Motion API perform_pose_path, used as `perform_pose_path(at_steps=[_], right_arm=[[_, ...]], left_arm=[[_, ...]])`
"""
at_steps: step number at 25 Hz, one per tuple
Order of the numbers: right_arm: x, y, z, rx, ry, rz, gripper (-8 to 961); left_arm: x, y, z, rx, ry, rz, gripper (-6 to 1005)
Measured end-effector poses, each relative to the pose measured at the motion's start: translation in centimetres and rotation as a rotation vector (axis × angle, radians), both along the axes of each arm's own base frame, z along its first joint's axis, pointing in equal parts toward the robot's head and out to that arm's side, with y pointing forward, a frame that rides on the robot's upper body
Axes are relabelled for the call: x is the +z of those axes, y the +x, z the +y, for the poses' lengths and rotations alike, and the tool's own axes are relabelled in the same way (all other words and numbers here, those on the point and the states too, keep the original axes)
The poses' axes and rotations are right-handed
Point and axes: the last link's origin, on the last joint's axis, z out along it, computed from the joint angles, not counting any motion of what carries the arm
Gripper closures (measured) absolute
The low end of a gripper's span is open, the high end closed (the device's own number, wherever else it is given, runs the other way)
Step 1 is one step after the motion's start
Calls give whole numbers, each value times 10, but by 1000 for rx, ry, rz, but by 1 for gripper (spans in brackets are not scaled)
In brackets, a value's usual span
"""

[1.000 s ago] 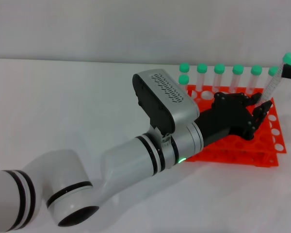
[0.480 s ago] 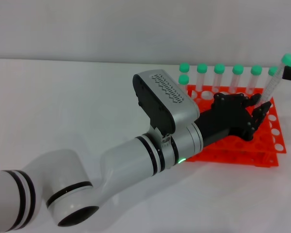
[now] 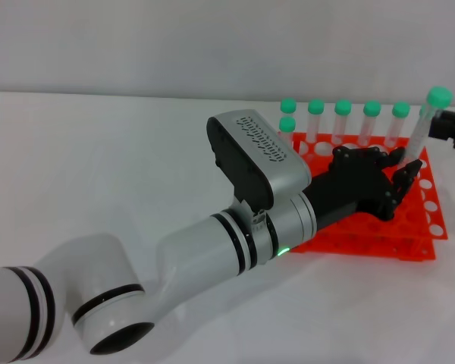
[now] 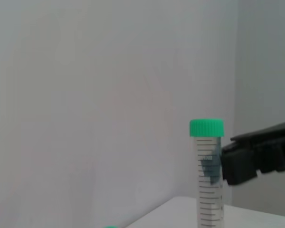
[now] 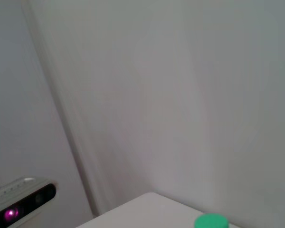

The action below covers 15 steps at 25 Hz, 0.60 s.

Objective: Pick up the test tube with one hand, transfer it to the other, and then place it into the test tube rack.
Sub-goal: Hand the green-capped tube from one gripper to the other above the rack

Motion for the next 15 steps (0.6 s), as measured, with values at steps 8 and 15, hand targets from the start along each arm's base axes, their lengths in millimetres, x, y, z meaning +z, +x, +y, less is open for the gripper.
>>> perform_pose_path(at_steps=[8,15], right_arm=[[-9,-2,-4,48,7,-8,791],[-10,0,-6,54,18,-13,840]], left_arm=[[0,1,0,-4,-1,4,818],[-2,0,0,-9,-5,25,818]])
